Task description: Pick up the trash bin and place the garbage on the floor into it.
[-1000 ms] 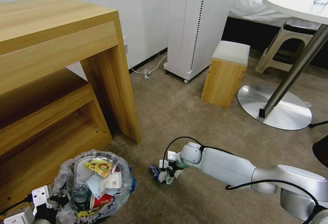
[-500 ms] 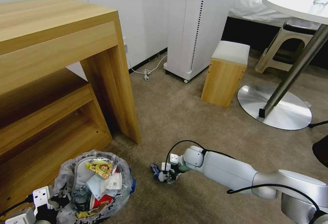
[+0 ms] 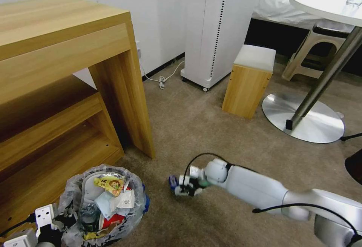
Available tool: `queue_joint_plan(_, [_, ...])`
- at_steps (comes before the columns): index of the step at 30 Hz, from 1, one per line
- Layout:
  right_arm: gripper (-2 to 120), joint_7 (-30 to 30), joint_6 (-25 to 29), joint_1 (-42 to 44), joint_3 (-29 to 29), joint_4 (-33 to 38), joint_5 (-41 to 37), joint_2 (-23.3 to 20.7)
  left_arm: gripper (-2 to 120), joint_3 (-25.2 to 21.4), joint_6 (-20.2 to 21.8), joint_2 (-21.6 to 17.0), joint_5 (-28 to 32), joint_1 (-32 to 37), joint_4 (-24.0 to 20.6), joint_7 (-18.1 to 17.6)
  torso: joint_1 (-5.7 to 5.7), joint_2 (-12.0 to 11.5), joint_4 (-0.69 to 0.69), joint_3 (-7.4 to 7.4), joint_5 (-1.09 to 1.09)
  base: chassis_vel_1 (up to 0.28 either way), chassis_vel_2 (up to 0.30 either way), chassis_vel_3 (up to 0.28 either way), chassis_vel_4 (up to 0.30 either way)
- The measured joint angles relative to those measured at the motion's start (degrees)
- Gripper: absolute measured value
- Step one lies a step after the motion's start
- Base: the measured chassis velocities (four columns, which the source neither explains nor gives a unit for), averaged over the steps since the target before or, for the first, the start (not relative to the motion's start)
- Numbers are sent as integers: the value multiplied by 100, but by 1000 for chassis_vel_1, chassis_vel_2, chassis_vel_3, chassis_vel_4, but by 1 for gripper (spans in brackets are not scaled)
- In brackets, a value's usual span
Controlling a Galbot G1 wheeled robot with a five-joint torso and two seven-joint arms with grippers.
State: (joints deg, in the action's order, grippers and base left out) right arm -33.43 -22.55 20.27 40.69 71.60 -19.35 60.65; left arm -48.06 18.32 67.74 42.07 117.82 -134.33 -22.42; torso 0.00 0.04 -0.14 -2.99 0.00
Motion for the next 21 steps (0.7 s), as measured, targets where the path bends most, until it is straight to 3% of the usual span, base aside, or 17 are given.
queue_joint_plan(6, [0, 66, 110, 63, -741, 858, -520, -471, 1, 26, 24, -6, 27, -10, 26, 0, 0, 0, -2, 0, 0, 0, 0, 0, 0])
queue_joint_plan(7, [0, 62, 362, 62, -888, 1032, -790, -549, 1, 30, 33, -10, 40, -11, 30, -1, 0, 0, -2, 0, 0, 0, 0, 0, 0])
queue_joint_plan(9, [0, -275, 1525, -5, -1033, 1240, -1739, -623, 1, 47, 67, -6, 68, -14, 30, 1, 0, 0, -2, 0, 1, 0, 0, 0, 0])
queue_joint_plan(10, [0, -275, 1525, -5, -1033, 1240, -1739, -623, 1, 47, 67, -6, 68, -14, 30, 1, 0, 0, -2, 0, 1, 0, 0, 0, 0])
queue_joint_plan(12, [0, -576, 2094, -101, -1154, 1663, -2842, -614, 1, 63, 103, 7, 106, -13, 28, 5, 0, 0, 1, 0, 2, 0, 0, 0, 0])
queue_joint_plan(18, [0, -603, 2042, -194, -1096, 2414, -3877, -488, 1, 69, 166, 6, 190, -5, 5, 16, 0, 0, 1, 0, 1, 0, 0, 0, 0])
queue_joint_plan(21, [0, -426, 1694, -98, -587, 3066, -4155, 23, 1, 100, 221, 17, 259, -34, -23, 17, 0, 0, 0, 0, -1, 0, 0, 0, 0])
